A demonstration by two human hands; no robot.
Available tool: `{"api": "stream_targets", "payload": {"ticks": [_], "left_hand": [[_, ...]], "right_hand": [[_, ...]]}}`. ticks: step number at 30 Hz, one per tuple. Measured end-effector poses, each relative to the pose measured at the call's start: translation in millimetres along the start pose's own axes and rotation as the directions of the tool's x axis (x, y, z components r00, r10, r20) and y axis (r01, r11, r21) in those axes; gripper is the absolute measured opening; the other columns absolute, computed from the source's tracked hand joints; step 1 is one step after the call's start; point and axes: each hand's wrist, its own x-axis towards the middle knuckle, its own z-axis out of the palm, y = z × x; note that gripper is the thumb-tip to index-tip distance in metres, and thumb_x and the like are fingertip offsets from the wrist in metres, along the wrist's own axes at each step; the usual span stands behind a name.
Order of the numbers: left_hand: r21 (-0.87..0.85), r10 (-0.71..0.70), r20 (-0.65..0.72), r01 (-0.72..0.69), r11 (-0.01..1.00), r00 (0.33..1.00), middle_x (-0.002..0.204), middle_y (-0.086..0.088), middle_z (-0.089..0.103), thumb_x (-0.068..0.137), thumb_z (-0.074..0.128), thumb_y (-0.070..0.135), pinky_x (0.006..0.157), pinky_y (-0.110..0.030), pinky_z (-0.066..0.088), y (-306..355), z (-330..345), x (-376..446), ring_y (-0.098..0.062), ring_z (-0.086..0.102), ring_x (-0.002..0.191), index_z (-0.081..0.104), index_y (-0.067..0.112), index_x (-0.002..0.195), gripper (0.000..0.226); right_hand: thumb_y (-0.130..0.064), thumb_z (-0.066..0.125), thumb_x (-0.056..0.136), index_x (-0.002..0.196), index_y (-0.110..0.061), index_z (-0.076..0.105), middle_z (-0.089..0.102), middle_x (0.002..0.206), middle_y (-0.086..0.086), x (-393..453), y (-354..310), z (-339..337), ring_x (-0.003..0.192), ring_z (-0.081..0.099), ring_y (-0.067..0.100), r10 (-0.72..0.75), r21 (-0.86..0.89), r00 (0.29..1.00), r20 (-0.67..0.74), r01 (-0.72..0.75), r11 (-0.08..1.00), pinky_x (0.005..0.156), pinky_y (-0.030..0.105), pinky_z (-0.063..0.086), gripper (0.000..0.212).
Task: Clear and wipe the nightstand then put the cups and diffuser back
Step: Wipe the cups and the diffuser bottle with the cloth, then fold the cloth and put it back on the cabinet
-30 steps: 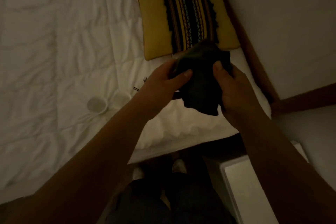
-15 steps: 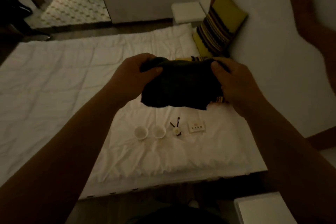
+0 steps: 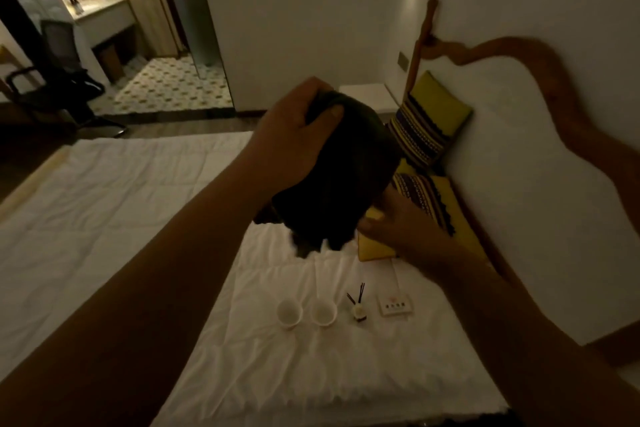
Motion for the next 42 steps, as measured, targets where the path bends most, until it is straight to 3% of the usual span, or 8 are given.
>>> {"api": "stream_targets", "payload": {"ticks": [5,14,17,21,28,32,36,42], "left_hand": [[0.103,0.027,0.078,-0.035,0.994,0.997,0.087,0.015,0.055,0.099,0.045,0.032,0.064,-0.018,0.043,-7.3,-16.9,13.2,0.001,0.054,0.081,0.051,0.027,0.103,0.008],[-0.068,-0.346,-0.076,0.341,0.938,0.935,0.108,0.015,0.055,0.085,0.065,0.047,0.076,-0.024,0.047,-81.2,-49.8,5.8,-0.004,0.055,0.095,0.045,0.036,0.118,0.040],[-0.329,-0.713,-0.073,0.658,0.677,0.697,0.138,-0.007,0.047,0.083,0.067,0.050,0.095,-0.045,0.047,-107.4,-19.8,-40.3,-0.027,0.051,0.119,0.031,0.030,0.140,0.070],[-0.372,-0.729,0.558,0.905,0.207,0.396,0.119,-0.015,0.063,0.090,0.061,0.038,0.080,-0.039,0.054,-125.3,20.4,-135.3,-0.025,0.068,0.090,0.057,0.019,0.121,0.036],[-0.630,-0.443,0.762,0.698,-0.341,0.472,0.125,-0.022,0.062,0.075,0.057,0.071,0.095,-0.063,0.042,-115.1,35.2,-200.9,-0.045,0.058,0.113,0.070,0.017,0.115,0.068],[-0.725,-0.572,0.610,0.677,-0.124,0.549,0.129,-0.019,0.061,0.051,0.083,0.067,0.087,-0.061,0.049,-96.5,10.2,-213.2,-0.044,0.059,0.113,0.064,0.026,0.126,0.087],[-0.724,-0.700,0.419,0.679,0.127,0.578,0.121,-0.008,0.067,0.073,0.075,0.051,0.078,-0.042,0.057,-67.0,-1.5,-234.6,-0.028,0.066,0.107,0.071,0.034,0.112,0.043],[-0.704,-0.880,0.048,0.641,0.306,0.473,0.108,-0.007,0.072,0.071,0.067,0.047,0.076,-0.040,0.057,-24.9,-11.4,-275.2,-0.027,0.070,0.098,0.065,0.025,0.115,0.049]], "right_hand": [[-0.022,0.066,0.087,0.095,-0.036,0.075,0.075,0.097,-0.007,11.8,-15.2,39.0,0.098,0.068,0.008,-0.024,0.283,0.999,-0.027,0.031,0.959,0.084,0.027,0.052,0.018],[-0.038,0.064,0.082,0.139,-0.015,0.047,0.056,0.136,0.015,11.0,-36.6,49.6,0.122,0.055,0.036,0.039,0.809,0.976,0.216,-0.201,0.553,0.092,0.045,0.051,0.064],[-0.035,0.066,0.079,0.140,-0.010,0.044,0.056,0.134,0.020,12.2,-38.0,58.4,0.120,0.056,0.038,0.066,0.821,0.972,0.224,-0.225,0.524,0.089,0.047,0.052,0.069],[-0.031,0.071,0.073,0.126,-0.007,0.057,0.063,0.122,0.022,13.2,-29.4,69.3,0.113,0.062,0.037,0.178,0.791,0.961,0.213,-0.276,0.546,0.087,0.047,0.053,0.060],[-0.022,0.073,0.075,0.089,-0.009,0.073,0.071,0.097,0.018,5.8,-23.2,93.7,0.095,0.069,0.031,0.122,0.617,0.931,0.344,-0.322,0.718,0.082,0.038,0.056,0.019],[-0.018,0.073,0.074,0.091,-0.015,0.076,0.072,0.101,0.017,3.6,-27.1,98.1,0.096,0.070,0.030,0.081,0.441,0.931,0.356,-0.244,0.864,0.083,0.038,0.057,0.018],[-0.018,0.071,0.074,0.100,-0.013,0.073,0.072,0.101,0.015,-2.5,-32.9,102.4,0.098,0.069,0.029,0.007,0.291,0.884,0.468,-0.161,0.943,0.090,0.046,0.054,0.027],[-0.008,0.070,0.083,0.097,-0.005,0.070,0.072,0.092,0.016,-15.3,-38.6,120.0,0.090,0.070,0.027,-0.148,0.188,0.769,0.622,0.037,0.981,0.082,0.038,0.058,0.015]]}}
